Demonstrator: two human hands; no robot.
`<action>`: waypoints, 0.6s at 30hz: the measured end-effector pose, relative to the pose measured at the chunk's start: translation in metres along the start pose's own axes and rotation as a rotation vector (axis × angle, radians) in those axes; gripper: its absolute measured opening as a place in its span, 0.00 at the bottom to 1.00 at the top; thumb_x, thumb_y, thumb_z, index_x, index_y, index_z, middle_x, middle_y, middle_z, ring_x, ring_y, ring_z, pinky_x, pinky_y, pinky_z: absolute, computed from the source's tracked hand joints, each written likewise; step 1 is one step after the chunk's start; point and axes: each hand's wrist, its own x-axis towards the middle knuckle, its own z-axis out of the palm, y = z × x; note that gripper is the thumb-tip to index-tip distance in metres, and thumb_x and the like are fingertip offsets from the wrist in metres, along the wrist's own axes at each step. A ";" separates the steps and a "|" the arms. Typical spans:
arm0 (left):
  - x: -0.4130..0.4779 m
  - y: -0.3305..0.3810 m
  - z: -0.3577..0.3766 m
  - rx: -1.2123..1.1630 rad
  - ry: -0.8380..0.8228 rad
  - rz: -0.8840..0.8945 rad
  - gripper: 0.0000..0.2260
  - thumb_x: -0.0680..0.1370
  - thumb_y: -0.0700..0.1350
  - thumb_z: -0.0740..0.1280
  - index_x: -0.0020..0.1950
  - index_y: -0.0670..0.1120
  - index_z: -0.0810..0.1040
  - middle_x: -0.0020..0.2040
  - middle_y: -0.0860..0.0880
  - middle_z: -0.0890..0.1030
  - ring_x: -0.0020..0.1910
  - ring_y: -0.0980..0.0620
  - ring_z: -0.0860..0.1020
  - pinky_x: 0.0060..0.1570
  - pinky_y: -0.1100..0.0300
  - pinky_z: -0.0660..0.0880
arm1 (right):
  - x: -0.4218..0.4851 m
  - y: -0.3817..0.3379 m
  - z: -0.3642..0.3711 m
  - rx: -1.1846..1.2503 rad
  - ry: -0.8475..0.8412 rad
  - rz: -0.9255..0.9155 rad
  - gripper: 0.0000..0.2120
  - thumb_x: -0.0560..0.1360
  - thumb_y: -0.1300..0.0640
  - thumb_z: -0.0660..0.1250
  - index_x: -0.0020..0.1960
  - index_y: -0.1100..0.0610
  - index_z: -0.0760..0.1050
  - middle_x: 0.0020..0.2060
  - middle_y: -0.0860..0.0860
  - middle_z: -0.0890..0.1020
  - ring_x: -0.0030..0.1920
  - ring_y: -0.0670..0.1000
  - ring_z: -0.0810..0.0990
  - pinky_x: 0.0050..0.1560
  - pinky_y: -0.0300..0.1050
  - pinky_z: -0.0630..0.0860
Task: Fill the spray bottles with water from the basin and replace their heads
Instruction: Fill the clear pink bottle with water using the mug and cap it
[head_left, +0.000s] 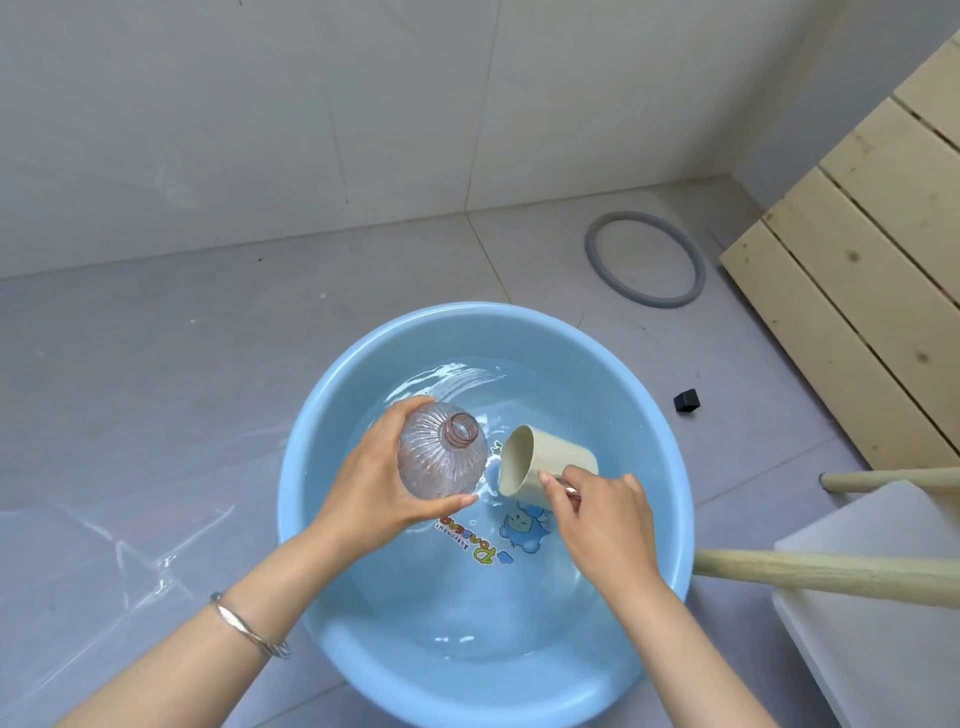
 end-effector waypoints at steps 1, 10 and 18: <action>0.000 0.000 0.000 0.002 -0.002 -0.003 0.42 0.56 0.68 0.75 0.66 0.63 0.63 0.64 0.63 0.72 0.63 0.61 0.72 0.63 0.63 0.68 | 0.002 0.002 0.002 -0.030 -0.008 -0.015 0.20 0.78 0.49 0.62 0.30 0.52 0.63 0.22 0.52 0.75 0.26 0.53 0.58 0.39 0.47 0.65; -0.001 -0.001 -0.001 0.004 -0.010 -0.010 0.42 0.56 0.68 0.75 0.66 0.62 0.64 0.64 0.65 0.71 0.63 0.62 0.71 0.61 0.66 0.67 | 0.002 -0.002 0.015 -0.320 -0.007 -0.158 0.19 0.67 0.50 0.66 0.27 0.49 0.57 0.14 0.49 0.68 0.21 0.54 0.56 0.35 0.42 0.59; -0.001 0.000 -0.002 -0.004 0.001 -0.014 0.42 0.56 0.68 0.75 0.66 0.62 0.64 0.64 0.64 0.72 0.63 0.62 0.71 0.61 0.67 0.66 | -0.003 0.019 0.017 0.128 -0.128 0.055 0.23 0.77 0.46 0.59 0.26 0.50 0.59 0.18 0.48 0.64 0.27 0.52 0.60 0.39 0.47 0.60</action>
